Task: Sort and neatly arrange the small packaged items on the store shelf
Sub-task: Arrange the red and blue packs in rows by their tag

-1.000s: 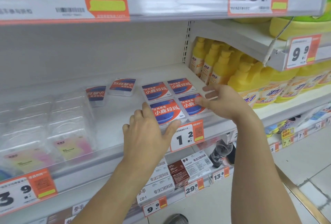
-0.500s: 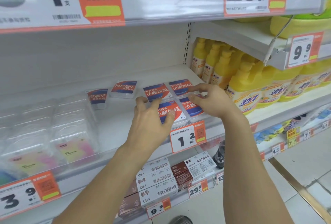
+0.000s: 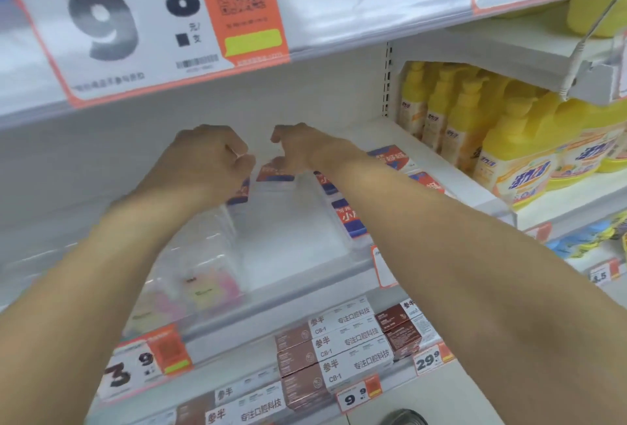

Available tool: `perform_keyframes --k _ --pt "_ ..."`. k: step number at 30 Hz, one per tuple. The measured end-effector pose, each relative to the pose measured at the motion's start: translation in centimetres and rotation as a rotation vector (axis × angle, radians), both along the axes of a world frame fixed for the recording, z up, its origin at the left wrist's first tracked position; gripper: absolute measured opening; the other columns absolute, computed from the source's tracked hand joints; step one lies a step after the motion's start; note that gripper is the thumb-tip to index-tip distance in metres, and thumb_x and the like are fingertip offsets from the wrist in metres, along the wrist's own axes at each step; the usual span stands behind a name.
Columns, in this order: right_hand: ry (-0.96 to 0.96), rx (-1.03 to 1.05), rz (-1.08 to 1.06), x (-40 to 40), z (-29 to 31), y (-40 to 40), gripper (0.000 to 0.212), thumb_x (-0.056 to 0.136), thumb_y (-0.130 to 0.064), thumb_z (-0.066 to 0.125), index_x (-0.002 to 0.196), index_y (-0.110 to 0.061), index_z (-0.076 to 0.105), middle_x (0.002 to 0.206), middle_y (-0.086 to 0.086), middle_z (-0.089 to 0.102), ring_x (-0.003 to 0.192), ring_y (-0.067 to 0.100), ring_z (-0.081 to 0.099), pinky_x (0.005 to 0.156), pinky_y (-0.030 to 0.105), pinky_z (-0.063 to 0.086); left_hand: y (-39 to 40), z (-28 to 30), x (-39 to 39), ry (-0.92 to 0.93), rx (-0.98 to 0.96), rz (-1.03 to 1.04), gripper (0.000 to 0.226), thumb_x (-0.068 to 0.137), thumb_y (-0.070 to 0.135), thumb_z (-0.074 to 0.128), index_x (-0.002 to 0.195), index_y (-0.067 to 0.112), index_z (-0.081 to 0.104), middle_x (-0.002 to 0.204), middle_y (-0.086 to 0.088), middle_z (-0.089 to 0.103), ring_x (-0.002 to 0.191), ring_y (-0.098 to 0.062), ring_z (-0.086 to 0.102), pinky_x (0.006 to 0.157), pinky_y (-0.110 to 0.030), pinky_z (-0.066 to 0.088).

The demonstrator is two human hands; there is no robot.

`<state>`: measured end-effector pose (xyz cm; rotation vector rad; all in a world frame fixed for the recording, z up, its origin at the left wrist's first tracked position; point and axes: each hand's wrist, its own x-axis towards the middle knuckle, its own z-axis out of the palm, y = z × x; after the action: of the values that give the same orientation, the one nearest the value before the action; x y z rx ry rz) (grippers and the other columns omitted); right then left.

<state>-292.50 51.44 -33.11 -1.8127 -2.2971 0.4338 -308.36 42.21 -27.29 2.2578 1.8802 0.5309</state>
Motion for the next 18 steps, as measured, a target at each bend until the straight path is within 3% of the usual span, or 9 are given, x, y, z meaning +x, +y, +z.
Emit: perform_keyframes --k 3,6,9,11,14,18 --pt "-0.154 -0.068 -0.033 -1.4 -1.6 2.0 0.060 0.087 -0.039 0.070 0.132 -0.008 0.046 0.132 0.012 0.052 0.115 0.031 0.056 0.078 0.034 0.043 1.4 1.2 -2.8 0.095 -0.094 -0.011 0.028 0.088 0.039 0.063 0.110 0.022 0.066 0.104 0.003 0.065 0.099 -0.019 0.057 0.091 -0.027 0.041" --pt "-0.106 0.006 -0.077 -1.7 -1.6 2.6 0.068 0.074 -0.034 0.084 0.126 -0.006 0.049 0.126 0.013 0.045 0.107 0.031 0.057 0.081 0.035 0.047 3.5 0.9 -4.0 0.104 -0.191 -0.034 0.030 0.085 0.039 0.068 0.108 0.019 0.068 0.106 0.002 0.066 0.104 -0.021 0.060 0.094 -0.028 0.043" --pt "-0.014 0.171 -0.123 -1.1 -0.7 1.5 0.041 0.082 -0.031 0.073 0.108 -0.006 0.054 0.120 0.013 0.050 0.100 0.028 0.056 0.076 0.030 0.043 5.8 0.3 -3.4 0.077 -0.206 -0.094 0.026 0.085 0.032 0.070 0.104 0.014 0.071 0.112 -0.002 0.065 0.109 -0.023 0.058 0.097 -0.033 0.045" --pt "0.146 0.272 -0.222 0.0 0.1 -0.4 0.035 0.086 -0.036 0.065 0.105 -0.008 0.055 0.113 0.014 0.055 0.099 0.031 0.057 0.074 0.029 0.041 7.6 -0.5 -2.6 0.113 -0.225 -0.129 0.028 0.085 0.032 0.070 0.105 0.012 0.071 0.117 -0.003 0.064 0.111 -0.023 0.057 0.097 -0.032 0.044" --pt "0.459 0.319 -0.388 2.6 1.7 -4.5 0.033 0.087 -0.034 0.065 0.099 -0.009 0.048 0.095 0.006 0.055 0.083 0.025 0.054 0.055 0.024 0.036 10.5 -1.8 -1.8 0.265 -0.368 -0.119 0.050 0.081 0.045 0.071 0.121 0.016 0.063 0.127 0.001 0.055 0.115 -0.022 0.052 0.096 -0.030 0.045" --pt "0.872 0.189 -0.511 4.6 2.4 -9.3 0.056 0.083 -0.028 0.073 0.131 -0.020 0.044 0.106 0.000 0.059 0.082 0.018 0.065 0.053 0.021 0.050 13.2 -2.8 -1.8 0.350 -0.563 -0.088 0.074 0.068 0.051 0.080 0.131 0.024 0.053 0.126 0.004 0.053 0.112 -0.021 0.054 0.093 -0.037 0.053"
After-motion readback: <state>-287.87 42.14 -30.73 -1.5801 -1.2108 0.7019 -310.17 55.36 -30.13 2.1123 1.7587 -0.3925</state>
